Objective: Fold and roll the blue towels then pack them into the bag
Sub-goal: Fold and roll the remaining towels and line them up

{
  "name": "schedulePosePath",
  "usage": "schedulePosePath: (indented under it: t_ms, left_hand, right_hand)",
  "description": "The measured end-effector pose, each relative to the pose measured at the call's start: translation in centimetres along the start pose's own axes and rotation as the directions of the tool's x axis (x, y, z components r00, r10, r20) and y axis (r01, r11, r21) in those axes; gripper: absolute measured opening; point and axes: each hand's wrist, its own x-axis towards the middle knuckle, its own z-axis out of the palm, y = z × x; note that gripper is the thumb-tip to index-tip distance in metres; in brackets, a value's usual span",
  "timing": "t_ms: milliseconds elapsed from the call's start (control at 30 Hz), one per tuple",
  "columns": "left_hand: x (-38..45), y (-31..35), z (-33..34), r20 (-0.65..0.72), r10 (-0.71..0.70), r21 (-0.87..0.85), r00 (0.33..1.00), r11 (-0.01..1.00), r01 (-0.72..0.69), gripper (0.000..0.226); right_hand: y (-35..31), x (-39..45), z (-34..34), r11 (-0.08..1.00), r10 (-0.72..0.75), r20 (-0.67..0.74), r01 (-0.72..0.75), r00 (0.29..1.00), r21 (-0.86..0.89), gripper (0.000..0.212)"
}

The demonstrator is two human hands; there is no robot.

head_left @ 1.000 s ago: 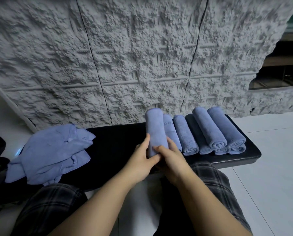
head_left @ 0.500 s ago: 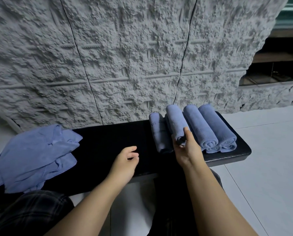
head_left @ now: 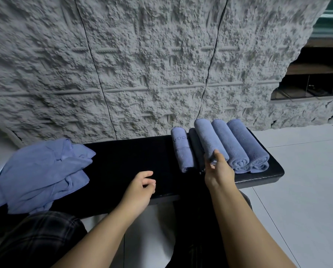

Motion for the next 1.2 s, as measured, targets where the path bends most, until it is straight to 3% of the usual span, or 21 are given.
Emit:
schedulePosePath:
  t_ms: [67, 167, 267, 333, 400, 467, 533, 600, 667, 800, 867, 1000, 1200]
  left_hand:
    - [-0.1, -0.3, -0.4, -0.003, -0.004, 0.001, 1.0, 1.0, 0.004, 0.035]
    - [0.0, -0.9, -1.0, -0.009, -0.009, -0.004, 1.0, 1.0, 0.009, 0.035]
    - [-0.1, -1.5, -1.4, -0.006, -0.003, -0.009, 1.0, 1.0, 0.003, 0.036]
    - [-0.2, -1.9, -1.7, -0.004, 0.009, 0.003, 1.0, 1.0, -0.009, 0.035]
    - [-0.3, -2.3, -2.2, -0.007, 0.032, 0.037, 0.999, 0.999, -0.032, 0.035]
    - [-0.4, -2.8, -3.0, -0.01, 0.075, 0.113, 0.997, 0.991, -0.073, 0.037]
    - [-0.4, -3.4, -4.2, -0.03, 0.112, 0.205, 0.993, 0.973, -0.104, 0.038]
    - [-0.2, -4.1, -5.8, -0.078, 0.143, 0.298, 0.987, 0.948, -0.114, 0.038]
    - [0.2, -4.6, -7.6, -0.143, 0.182, 0.408, 0.973, 0.906, -0.11, 0.037]
    - [0.8, -5.9, -11.9, -0.263, 0.286, 0.726, 0.921, 0.688, -0.007, 0.038]
    - [1.0, -6.8, -13.5, -0.326, 0.321, 0.783, 0.889, 0.618, 0.064, 0.04]
    - [1.9, -7.2, -15.2, -0.452, 0.333, 0.747, 0.827, 0.648, 0.148, 0.05]
    - [3.5, -8.4, -16.1, -0.418, 0.269, 0.723, 0.868, 0.677, 0.138, 0.052]
  right_hand:
    - [0.0, 0.0, -0.3, 0.996, -0.026, -0.017, 0.025, 1.0, -0.08, 0.032]
    - [0.5, 0.1, -0.4, 0.984, -0.044, -0.041, 0.037, 0.998, -0.175, 0.033]
    - [1.2, 0.0, -0.2, 0.963, -0.124, -0.154, 0.081, 0.98, -0.258, 0.056]
    - [1.2, 0.1, 0.0, 0.903, -0.184, -0.241, 0.067, 0.953, -0.424, 0.075]
    - [1.0, -0.6, -0.2, 0.809, -0.257, -0.242, 0.071, 0.936, -0.583, 0.078]
    - [1.1, -1.4, -0.6, 0.735, -0.37, -0.143, 0.195, 0.918, -0.649, 0.063]
    - [1.9, -2.0, -1.1, 0.614, -0.469, 0.041, 0.359, 0.882, -0.703, 0.041]
    - [2.9, -2.8, -1.3, 0.52, -0.487, 0.223, 0.486, 0.844, -0.702, 0.027]
    - [3.7, -3.4, -1.3, 0.448, -0.491, 0.347, 0.574, 0.799, -0.685, 0.027]
    - [5.6, -4.7, -1.3, 0.376, -0.405, 0.508, 0.645, 0.76, -0.665, 0.015]
    - [6.7, -4.6, -1.5, 0.34, -0.337, 0.569, 0.661, 0.75, -0.669, 0.015]
    - [8.4, -4.4, -2.1, 0.267, -0.194, 0.648, 0.676, 0.736, -0.687, 0.014]
    - [9.4, -4.6, -2.7, 0.063, 0.049, 0.765, 0.762, 0.642, -0.644, 0.02]
